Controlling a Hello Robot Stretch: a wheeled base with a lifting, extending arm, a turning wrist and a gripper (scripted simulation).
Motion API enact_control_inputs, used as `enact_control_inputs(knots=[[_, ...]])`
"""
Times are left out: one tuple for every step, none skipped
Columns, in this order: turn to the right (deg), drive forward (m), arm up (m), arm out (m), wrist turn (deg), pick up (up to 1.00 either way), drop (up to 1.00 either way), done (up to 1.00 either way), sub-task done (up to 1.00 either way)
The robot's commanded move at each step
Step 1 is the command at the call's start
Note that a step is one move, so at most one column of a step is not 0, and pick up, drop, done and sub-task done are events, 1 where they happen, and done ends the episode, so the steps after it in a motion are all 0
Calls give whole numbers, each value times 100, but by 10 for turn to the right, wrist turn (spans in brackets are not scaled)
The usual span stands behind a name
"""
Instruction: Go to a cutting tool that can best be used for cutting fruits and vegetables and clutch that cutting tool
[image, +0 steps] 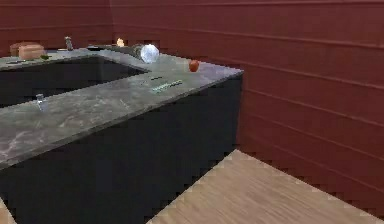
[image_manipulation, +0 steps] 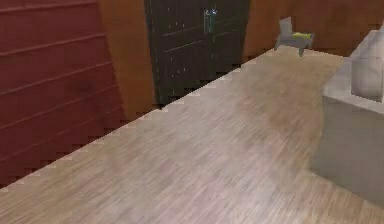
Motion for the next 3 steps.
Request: enact_control_inputs(knots=[[0,65,0,0,0,0,0,0,0],[-450,0,0,0,0,0,0,0,0],[-450,0,0,0,0,0,0,0,0]])
